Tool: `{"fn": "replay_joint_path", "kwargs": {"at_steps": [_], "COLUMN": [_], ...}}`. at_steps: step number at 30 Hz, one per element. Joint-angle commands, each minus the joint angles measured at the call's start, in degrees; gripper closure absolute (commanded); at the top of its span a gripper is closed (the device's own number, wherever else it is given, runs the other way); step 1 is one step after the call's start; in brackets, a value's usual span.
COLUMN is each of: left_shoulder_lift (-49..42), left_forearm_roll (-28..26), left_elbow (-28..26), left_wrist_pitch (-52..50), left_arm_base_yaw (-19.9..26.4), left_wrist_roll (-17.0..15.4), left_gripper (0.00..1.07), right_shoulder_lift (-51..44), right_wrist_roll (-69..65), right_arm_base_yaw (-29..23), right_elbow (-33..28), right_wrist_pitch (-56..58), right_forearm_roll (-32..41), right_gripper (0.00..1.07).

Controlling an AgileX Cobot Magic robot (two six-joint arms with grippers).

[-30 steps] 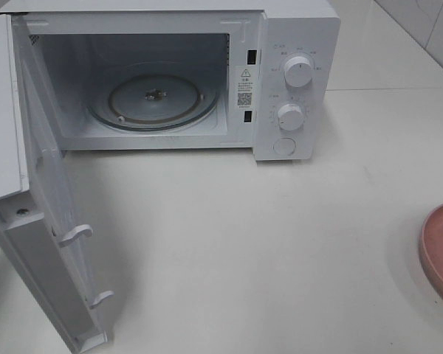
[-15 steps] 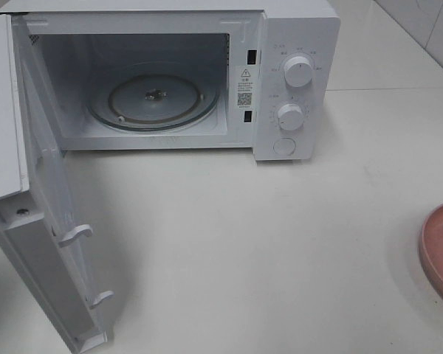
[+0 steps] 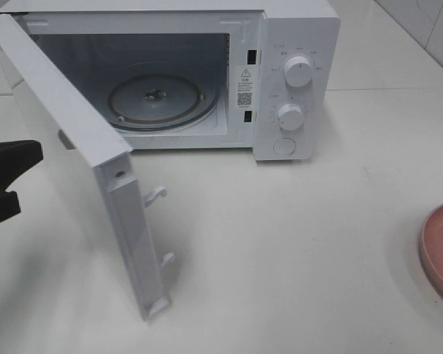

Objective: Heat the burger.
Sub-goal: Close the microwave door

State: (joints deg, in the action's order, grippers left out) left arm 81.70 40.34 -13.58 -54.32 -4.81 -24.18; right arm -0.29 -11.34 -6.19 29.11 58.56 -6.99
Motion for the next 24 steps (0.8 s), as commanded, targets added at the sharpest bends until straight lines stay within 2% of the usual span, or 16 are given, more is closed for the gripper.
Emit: {"fn": "replay_joint_path", "kwargs": {"at_steps": [1,4,5,14,18,24], "left_shoulder_lift": [1.32,2.18,2.92,7.1,10.77,14.61], "left_forearm_roll": [-4.47,-7.1,-9.45,-16.84,-22.92,-25.67], "left_elbow": [-1.09,-1.83,-2.92,-8.94,-12.55,-16.1], "left_wrist_pitch": [-0.86,-0.97,-1.03,-1.03,-1.03,-1.03], "left_arm_base_yaw": [-3.67,-5.61,-7.79,-15.36,-20.28,-24.06], "left_wrist_roll": [2.01,3.04,3.72,3.72,5.21,5.21], "left_gripper": [1.07,1.07,1.07,1.07,1.07,1.07], "right_shoulder_lift": [-1.43,-1.43,-1.43,-1.43,-1.43,-1.43], "right_wrist_roll": [0.63,0.63,0.63,0.63,0.63,0.63], "right_arm_base_yaw": [0.29,0.29,0.29,0.29,0.29,0.29], "right_elbow": [-0.06,-0.06,-0.06,-0.06,-0.06,-0.06], "right_wrist_pitch": [-0.8,-0.8,-0.8,-0.8,-0.8,-0.8], "right_forearm_roll": [0.0,0.0,0.0,0.0,0.0,0.0], "right_gripper": [0.34,0.34,0.34,0.34,0.34,0.34]}}
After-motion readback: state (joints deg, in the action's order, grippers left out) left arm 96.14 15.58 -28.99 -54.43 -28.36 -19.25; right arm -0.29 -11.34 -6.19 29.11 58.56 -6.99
